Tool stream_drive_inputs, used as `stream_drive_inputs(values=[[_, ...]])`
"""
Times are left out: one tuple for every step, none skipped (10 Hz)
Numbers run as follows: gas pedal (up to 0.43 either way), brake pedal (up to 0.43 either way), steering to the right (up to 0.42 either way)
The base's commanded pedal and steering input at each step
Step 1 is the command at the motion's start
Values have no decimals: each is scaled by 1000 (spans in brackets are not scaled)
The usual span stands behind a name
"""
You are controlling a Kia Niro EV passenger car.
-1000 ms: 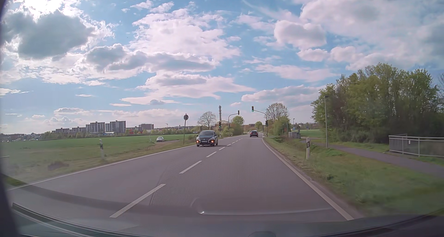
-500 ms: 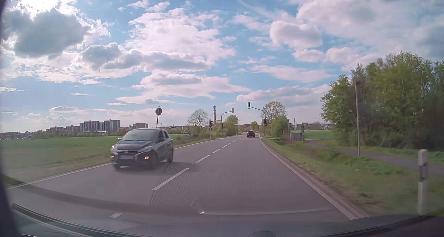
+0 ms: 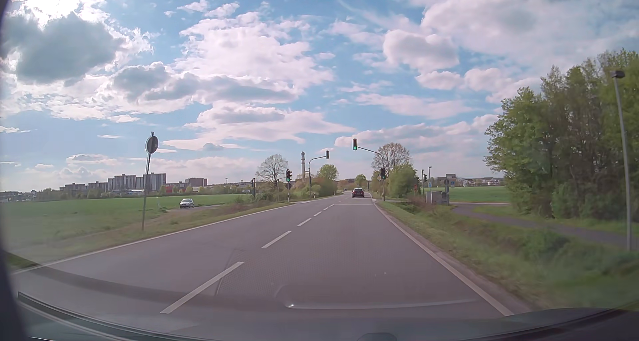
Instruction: Follow the waypoints while adhering to traffic rules and regulations
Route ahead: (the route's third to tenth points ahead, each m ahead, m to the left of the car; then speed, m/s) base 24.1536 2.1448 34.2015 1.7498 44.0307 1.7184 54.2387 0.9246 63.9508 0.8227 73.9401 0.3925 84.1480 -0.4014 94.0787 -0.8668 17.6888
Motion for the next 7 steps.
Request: stream_drive_inputs(values=[[28, 0, 4], [28, 0, 4], [28, 0, 4], [28, 0, 4], [28, 0, 4], [28, 0, 4], [28, 0, 4]])
